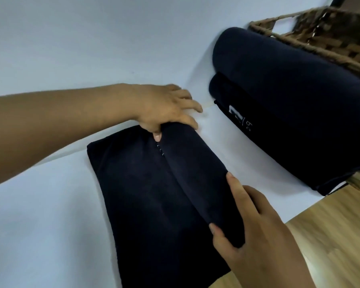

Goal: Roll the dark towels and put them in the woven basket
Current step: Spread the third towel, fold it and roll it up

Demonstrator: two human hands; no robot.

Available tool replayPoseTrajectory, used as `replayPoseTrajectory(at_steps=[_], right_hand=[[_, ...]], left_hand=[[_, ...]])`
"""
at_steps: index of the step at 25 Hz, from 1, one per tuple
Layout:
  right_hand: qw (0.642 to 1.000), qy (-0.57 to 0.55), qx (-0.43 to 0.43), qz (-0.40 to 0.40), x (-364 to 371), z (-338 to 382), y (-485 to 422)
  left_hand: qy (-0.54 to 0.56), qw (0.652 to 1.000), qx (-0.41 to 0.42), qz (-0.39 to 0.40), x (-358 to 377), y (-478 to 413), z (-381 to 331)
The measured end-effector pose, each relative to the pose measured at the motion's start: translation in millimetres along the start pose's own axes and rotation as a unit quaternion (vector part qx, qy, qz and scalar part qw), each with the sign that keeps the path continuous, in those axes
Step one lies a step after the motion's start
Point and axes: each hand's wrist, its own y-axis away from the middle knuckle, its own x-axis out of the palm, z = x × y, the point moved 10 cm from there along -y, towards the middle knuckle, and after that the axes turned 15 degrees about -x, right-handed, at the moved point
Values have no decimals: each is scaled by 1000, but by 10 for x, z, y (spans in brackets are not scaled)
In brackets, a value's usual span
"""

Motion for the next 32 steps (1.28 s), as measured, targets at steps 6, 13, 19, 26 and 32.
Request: replayPoseTrajectory(at_steps=[6,13,19,26,32], right_hand=[[999,30,-1,-12,-167,-305,-51],[972,215,-37,-93,-285,-322,-18],[973,161,-133,-94,-229,77,107],[992,-127,23,-19,-247,-170,39],[999,-21,-16,-27,-200,-127,76]], left_hand=[[216,975,8,57,67,-368,-71],[261,934,-92,-228,30,-158,-87],[305,901,-158,-265,309,357,-161],[265,908,-139,-295,332,807,-67],[139,984,-94,-67,-136,162,222]])
